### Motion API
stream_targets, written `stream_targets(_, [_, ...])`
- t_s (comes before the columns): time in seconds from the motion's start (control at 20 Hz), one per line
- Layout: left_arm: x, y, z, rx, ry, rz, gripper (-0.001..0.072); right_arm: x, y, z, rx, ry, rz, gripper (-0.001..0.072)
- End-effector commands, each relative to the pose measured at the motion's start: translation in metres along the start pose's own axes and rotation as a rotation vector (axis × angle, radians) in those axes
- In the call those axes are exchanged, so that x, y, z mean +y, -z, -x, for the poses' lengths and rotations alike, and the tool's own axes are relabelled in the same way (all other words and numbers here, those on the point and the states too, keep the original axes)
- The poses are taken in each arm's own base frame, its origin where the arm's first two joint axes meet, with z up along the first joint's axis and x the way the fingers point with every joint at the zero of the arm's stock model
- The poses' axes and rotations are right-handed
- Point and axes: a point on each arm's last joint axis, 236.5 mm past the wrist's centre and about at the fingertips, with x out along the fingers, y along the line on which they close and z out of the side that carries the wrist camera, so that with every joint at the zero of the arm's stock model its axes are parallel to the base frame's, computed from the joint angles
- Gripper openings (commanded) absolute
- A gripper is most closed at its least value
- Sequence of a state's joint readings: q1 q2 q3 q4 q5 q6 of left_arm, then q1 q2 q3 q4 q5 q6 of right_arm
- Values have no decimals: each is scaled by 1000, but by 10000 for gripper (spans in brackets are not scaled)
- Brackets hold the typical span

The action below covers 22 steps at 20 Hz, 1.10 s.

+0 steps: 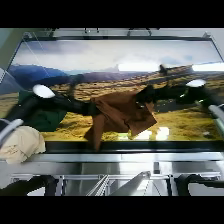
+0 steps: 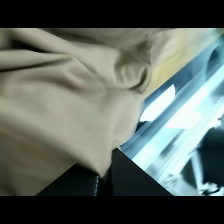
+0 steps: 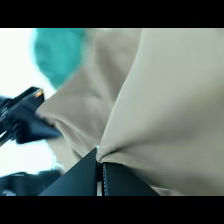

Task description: Fold the shirts.

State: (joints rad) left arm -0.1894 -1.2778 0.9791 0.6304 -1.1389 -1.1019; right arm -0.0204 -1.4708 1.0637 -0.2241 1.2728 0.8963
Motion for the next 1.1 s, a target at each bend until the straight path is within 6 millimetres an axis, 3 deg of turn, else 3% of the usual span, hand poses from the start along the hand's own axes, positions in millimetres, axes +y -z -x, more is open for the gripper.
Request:
stream_targets(0.0, [-33,-41,113,-198,-15,-98,23,99,-48,90,-204,-144,175,21])
stream_targets(0.1, [-44,-59,187,-377,-93,-133,24,153,-67,152,-383,-153,306,22])
stream_targets(0.2, [-61,-65,249,-533,-185,-191,26,205,-58,191,-494,-161,426,21])
stream_targets(0.3, [-88,-61,287,-636,-241,-258,28,250,-31,199,-524,-143,558,21])
stream_targets(0.45, [-130,-51,306,-706,-260,-374,29,295,12,191,-514,-109,749,21])
stream_targets(0.55, [-139,-45,297,-677,-249,-415,30,289,22,182,-491,-9,787,21])
stream_targets(0.65, [-137,-42,276,-589,-193,-419,30,268,25,173,-441,84,749,22])
stream_targets(0.85, [-113,-44,212,-333,-43,-356,30,199,32,145,-289,207,585,22])
stream_targets(1.05, [-67,-67,140,-169,46,-288,24,112,32,106,-215,214,358,22])
